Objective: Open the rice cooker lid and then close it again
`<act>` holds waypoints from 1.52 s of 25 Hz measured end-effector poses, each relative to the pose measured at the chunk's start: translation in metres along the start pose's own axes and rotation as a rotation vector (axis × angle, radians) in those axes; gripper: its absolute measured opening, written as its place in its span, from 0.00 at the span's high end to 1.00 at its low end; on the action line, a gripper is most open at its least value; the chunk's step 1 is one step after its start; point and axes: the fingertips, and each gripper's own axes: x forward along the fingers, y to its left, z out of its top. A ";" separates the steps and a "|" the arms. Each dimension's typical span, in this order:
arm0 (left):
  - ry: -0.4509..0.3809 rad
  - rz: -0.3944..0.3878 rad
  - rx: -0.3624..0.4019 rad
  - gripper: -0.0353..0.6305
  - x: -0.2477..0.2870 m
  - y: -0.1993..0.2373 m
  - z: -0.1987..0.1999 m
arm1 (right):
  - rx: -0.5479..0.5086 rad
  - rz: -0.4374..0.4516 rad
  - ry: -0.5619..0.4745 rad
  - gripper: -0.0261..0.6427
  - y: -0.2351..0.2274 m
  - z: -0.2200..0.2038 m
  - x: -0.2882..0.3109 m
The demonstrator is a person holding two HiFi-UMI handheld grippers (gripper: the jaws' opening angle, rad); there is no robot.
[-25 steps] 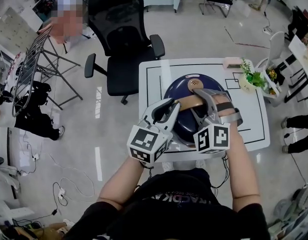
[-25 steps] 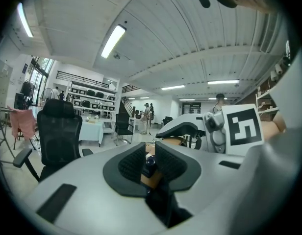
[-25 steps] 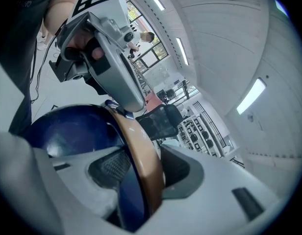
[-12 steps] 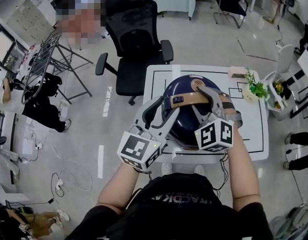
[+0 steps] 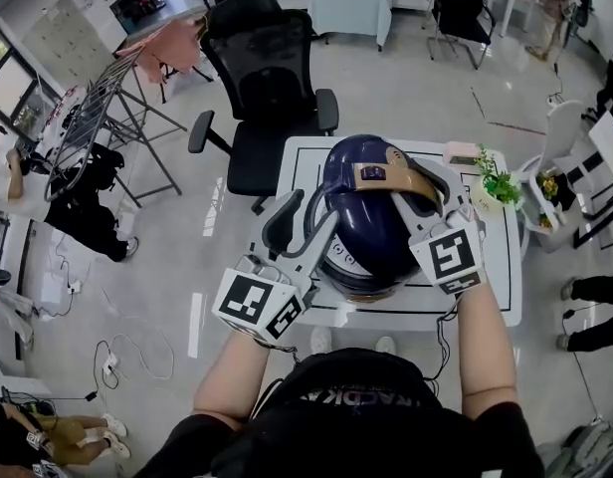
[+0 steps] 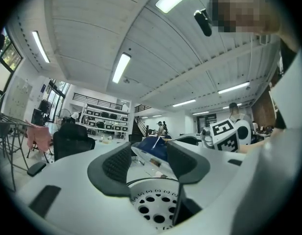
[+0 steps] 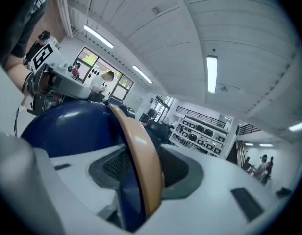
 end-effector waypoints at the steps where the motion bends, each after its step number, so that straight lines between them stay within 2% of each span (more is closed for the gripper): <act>1: -0.011 0.002 -0.008 0.60 0.001 -0.002 0.002 | 0.023 -0.005 -0.016 0.69 -0.006 0.000 -0.003; 6: -0.058 0.039 0.028 0.60 0.002 -0.008 0.018 | 0.104 -0.024 -0.071 0.70 -0.027 -0.004 -0.018; 16: -0.019 0.017 0.023 0.60 0.020 -0.038 0.003 | 0.289 -0.039 -0.152 0.71 -0.067 -0.021 -0.044; 26: 0.010 0.016 0.010 0.60 0.052 -0.089 -0.019 | 0.482 -0.023 -0.203 0.71 -0.117 -0.064 -0.080; 38: 0.037 0.060 -0.016 0.60 0.045 -0.106 -0.037 | 0.528 0.001 -0.201 0.74 -0.118 -0.074 -0.083</act>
